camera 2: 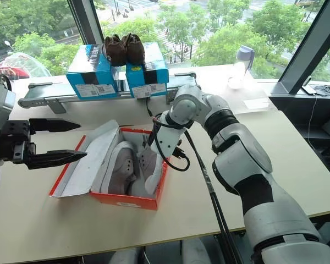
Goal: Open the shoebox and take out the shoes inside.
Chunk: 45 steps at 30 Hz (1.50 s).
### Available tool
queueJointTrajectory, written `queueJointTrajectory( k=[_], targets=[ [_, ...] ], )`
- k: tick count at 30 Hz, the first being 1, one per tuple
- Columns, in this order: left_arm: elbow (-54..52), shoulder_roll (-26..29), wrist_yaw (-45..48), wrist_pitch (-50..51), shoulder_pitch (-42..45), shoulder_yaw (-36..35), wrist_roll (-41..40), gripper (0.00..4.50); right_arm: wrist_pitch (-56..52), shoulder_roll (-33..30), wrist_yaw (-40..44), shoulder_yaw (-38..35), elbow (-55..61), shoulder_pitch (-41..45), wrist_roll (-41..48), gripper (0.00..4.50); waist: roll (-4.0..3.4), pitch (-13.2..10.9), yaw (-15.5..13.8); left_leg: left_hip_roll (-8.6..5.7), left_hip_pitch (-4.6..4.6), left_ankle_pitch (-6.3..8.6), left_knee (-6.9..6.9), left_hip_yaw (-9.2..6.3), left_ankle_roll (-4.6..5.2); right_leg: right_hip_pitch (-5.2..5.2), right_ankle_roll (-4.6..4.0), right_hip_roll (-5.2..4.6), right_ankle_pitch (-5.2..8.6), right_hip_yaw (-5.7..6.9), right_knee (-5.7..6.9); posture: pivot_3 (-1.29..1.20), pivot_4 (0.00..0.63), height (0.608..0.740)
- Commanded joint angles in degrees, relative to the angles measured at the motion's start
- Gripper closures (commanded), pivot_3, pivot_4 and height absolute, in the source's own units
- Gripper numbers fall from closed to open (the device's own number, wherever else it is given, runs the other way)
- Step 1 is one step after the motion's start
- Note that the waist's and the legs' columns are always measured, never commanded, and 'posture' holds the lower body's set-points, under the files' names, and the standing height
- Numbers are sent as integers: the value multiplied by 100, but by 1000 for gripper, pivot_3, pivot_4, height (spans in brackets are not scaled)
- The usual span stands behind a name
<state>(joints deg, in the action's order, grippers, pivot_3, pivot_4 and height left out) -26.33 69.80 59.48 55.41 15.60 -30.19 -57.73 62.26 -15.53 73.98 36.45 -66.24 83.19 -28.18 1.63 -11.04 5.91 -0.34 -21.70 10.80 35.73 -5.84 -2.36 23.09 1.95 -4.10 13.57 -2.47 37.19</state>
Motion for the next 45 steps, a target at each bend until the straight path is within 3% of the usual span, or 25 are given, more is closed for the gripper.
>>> queueJointTrajectory(
  k=[1,4,8,13,17,24,33,45],
  targets=[
    [-74,88,-34,-53,122,-53,-41,0,33,209,-30,231,-146,-187,-183,3438,1,1,5,11,8,2,0,3,-4,-5,-3,10,1,-1,0,0,150,740],
    [-74,91,-44,-58,123,-48,-39,0,38,226,-48,237,-180,-175,-201,4440,1,1,17,34,16,4,-1,4,-6,-5,-15,35,4,-4,3,0,150,740],
    [-63,80,-60,-71,146,-12,-40,0,40,262,-161,165,-171,-162,-132,4440,1,1,33,54,19,7,-3,4,-8,-4,-25,56,4,-8,4,0,150,740],
    [-33,75,-56,-93,200,52,-31,0,-482,503,516,-452,15,-111,886,4440,0,0,59,67,17,12,-5,4,-15,2,-35,68,5,-8,4,0,150,740],
    [59,86,2,-156,287,175,45,0,-2340,707,1623,-1360,819,55,2387,3437,-6,-4,91,77,-11,17,-3,4,-24,27,-46,78,-1,-7,6,0,150,740],
    [281,49,147,-342,662,624,200,0,-3148,169,1472,-1666,1808,203,2531,1029,-7,-5,-115,71,-76,18,14,4,-26,106,-62,74,-10,-5,41,0,150,740],
    [486,-69,314,-570,956,1041,422,0,-2203,-646,1569,-1241,1578,382,1925,1029,-6,-6,-179,71,-85,18,13,12,-27,115,-48,74,0,-8,39,0,150,740],
    [403,-157,265,-538,922,996,432,0,-627,-355,1273,-382,845,94,1143,1029,-6,-7,-148,74,-87,18,13,19,-27,120,-54,77,-3,-14,44,0,150,740]
  ],
)
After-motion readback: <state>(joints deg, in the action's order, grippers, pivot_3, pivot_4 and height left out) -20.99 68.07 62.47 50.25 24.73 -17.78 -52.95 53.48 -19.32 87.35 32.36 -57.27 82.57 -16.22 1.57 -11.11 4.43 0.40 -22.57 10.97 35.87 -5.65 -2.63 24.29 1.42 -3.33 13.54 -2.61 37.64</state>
